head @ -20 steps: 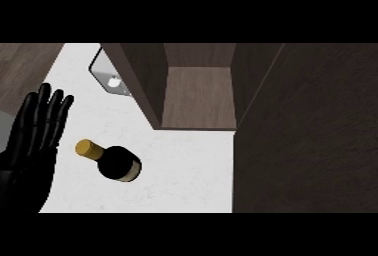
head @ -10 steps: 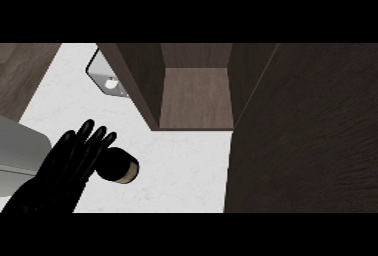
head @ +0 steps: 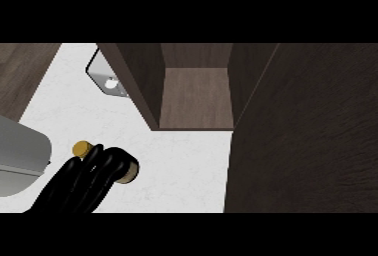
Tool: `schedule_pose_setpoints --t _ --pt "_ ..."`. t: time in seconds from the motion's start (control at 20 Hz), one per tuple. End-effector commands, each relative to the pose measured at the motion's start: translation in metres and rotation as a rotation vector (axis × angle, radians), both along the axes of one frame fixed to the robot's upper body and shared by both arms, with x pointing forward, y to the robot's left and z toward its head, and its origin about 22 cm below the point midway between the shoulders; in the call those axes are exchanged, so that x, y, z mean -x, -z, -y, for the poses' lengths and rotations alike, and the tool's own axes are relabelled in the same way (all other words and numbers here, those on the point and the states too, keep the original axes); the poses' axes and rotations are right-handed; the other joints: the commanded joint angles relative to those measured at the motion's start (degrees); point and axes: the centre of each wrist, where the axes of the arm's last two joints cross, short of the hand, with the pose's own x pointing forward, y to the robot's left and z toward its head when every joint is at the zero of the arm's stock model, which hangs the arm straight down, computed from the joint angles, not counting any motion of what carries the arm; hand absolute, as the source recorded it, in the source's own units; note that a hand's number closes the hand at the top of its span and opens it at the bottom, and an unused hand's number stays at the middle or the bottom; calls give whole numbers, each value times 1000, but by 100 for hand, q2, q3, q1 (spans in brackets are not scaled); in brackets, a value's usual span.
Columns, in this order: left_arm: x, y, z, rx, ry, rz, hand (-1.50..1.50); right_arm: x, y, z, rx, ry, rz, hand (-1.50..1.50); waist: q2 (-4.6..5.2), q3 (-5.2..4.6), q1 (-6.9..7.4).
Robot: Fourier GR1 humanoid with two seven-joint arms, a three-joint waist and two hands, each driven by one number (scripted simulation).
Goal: Pick up the wine, place it into the cabinet and close the cabinet
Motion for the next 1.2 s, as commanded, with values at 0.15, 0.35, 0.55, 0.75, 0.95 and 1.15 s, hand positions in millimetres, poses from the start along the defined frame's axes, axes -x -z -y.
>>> schedule_pose_setpoints --t 0.15,0.35,0.55,0.75,0.95,1.15 --pt "30 -33 6 16 11 48 -150 9 -18 -9 -39 -17 -3 -150 -5 1 17" --pt "29 -36 19 23 8 53 -150 14 -25 -3 -19 -15 10 -150 -8 3 1" --pt "42 -43 10 40 -23 41 -150 22 -30 -8 -44 5 14 -150 -30 1 11" --pt "42 -45 12 26 -73 26 -150 6 -30 -2 -26 -12 4 -150 -18 5 35" --pt "35 -40 16 38 -113 -31 -150 11 -26 -2 -28 -11 2 -150 -9 6 -7" --pt "31 -33 2 36 -154 -72 -150 16 -39 -12 -35 -6 4 -150 -7 -2 10"
